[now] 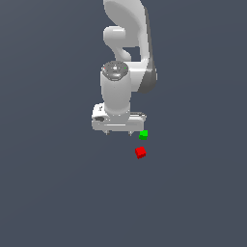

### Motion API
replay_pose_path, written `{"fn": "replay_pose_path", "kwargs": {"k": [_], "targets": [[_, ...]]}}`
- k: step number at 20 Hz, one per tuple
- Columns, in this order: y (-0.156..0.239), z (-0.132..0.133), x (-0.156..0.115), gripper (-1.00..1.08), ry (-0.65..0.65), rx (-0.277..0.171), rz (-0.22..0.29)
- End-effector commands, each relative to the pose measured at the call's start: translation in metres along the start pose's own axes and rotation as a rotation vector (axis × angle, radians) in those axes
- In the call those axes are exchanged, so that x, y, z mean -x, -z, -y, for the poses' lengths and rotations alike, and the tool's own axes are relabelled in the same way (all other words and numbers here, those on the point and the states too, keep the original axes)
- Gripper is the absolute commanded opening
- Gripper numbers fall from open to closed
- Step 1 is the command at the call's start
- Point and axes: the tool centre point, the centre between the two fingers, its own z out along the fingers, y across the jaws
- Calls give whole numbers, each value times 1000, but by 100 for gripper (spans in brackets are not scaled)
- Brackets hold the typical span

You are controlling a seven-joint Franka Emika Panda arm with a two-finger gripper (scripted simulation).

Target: Stack the red cube on top of the green cube.

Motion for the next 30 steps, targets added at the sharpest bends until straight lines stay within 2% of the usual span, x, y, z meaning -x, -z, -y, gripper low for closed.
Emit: {"fn": "replay_pose_path", "kwargs": {"k": [1,9,22,26,30], "targets": [[0,0,0,100,0,0,0],[-15,18,-7,100,64,-1,1],[-81,99,-21,100,346,-2,8],[-89,109,-21,100,384,-1,9],[-89,109,-21,100,385,0,9]]}}
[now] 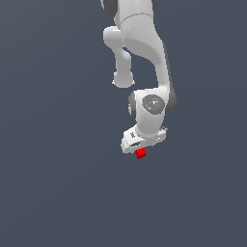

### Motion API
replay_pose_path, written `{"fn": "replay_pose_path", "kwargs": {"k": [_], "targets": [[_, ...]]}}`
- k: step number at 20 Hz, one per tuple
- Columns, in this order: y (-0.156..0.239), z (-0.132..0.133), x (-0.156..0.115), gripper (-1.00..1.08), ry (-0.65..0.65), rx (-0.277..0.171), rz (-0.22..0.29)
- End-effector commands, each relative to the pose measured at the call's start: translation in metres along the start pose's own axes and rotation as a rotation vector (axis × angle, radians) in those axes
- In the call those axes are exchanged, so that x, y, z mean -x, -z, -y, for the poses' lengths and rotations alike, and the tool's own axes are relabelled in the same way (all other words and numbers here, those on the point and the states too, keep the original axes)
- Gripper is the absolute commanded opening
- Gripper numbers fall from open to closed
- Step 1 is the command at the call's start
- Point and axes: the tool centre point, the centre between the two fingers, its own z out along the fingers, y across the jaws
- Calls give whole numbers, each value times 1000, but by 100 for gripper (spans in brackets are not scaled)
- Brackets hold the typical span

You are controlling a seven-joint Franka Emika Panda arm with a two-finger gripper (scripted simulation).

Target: Stack the red cube on top of the green cube.

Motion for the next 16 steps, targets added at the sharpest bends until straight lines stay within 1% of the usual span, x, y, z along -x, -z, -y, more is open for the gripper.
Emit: {"fn": "replay_pose_path", "kwargs": {"k": [1,8,16], "targets": [[2,-2,0,100,-6,1,-1],[-4,-2,1,100,-6,1,-1],[-42,-3,2,100,-9,1,-1]]}}
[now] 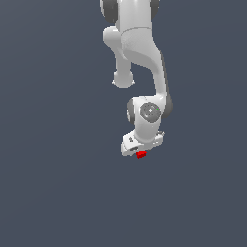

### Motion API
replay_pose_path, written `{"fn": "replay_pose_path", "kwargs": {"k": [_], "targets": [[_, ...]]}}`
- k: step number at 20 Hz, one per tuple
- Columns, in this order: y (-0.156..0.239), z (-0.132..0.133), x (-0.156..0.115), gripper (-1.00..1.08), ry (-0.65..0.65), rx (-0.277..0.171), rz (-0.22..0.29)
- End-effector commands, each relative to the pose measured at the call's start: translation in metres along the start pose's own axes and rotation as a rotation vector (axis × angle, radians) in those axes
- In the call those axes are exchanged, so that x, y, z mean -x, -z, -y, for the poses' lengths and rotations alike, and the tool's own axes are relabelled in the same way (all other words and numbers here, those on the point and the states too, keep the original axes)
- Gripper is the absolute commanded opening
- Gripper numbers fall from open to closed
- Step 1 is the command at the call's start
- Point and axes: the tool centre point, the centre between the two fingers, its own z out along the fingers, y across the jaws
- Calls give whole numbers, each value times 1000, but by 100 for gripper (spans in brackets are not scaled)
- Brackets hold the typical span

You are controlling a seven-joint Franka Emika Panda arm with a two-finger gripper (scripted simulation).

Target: Stack the red cube on top of the green cube.

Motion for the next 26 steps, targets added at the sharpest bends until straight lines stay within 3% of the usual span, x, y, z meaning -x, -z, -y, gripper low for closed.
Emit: {"fn": "replay_pose_path", "kwargs": {"k": [1,5,6,19,26], "targets": [[-9,0,0,100,-1,0,-1],[-12,-1,-1,100,-1,0,-1],[-12,-1,-1,-100,-1,0,-1],[-9,-1,-1,-100,-1,0,-1],[19,0,0,-100,-1,0,-1]]}}
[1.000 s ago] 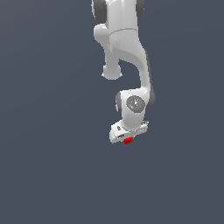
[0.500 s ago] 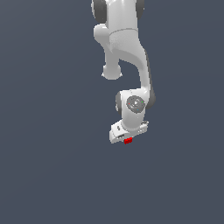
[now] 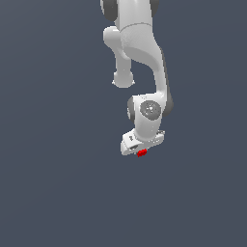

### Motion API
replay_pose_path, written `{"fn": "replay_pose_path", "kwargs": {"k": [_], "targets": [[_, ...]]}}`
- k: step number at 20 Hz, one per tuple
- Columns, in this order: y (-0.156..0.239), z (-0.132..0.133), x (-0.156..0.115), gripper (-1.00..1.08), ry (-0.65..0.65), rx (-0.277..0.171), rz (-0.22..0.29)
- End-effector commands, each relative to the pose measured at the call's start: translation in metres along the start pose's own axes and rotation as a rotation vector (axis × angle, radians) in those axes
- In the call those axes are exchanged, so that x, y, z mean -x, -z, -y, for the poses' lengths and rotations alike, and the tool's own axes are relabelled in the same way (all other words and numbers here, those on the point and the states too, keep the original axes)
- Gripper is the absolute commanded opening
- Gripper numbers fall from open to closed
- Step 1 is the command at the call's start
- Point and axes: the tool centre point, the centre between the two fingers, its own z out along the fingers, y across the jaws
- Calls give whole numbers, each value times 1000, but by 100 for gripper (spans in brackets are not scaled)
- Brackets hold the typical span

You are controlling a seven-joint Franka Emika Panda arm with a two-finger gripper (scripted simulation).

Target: Stack the red cube on top of the green cube.

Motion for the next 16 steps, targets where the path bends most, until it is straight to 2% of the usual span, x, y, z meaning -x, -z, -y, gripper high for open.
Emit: {"fn": "replay_pose_path", "kwargs": {"k": [1,9,16], "targets": [[16,0,0,-100,0,0,-2],[66,0,0,-100,0,0,-2],[76,0,-1,-100,0,1,-3]]}}
